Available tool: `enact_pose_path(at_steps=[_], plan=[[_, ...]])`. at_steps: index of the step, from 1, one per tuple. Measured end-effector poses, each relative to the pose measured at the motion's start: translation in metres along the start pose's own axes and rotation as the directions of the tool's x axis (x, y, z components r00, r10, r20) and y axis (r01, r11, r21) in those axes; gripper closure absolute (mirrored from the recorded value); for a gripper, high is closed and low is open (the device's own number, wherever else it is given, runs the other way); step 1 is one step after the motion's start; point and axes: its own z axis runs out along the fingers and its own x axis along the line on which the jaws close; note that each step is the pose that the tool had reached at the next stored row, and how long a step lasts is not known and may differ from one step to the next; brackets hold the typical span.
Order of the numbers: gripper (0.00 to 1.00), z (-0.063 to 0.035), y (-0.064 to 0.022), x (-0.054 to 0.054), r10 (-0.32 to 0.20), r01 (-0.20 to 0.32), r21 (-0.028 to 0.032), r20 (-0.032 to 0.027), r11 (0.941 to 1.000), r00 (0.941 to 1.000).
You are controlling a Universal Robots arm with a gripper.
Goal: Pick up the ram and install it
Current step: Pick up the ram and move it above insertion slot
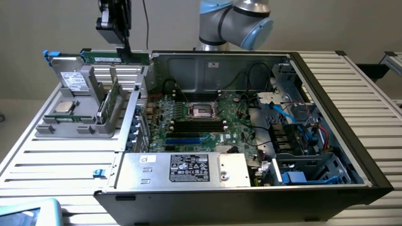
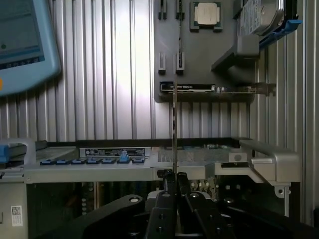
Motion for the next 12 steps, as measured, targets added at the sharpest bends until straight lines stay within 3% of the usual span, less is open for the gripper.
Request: enact_pose_path(at_steps=[6,12], plan=[[0.87,-0.0013,-0.0275,-0.001,0.0,0.0,-0.0057,-0.0001,1.0,1.0],[0.87,-0.0027,-0.0547,-0.002,0.0,0.0,-0.0064,-0.0003,1.0,1.0]])
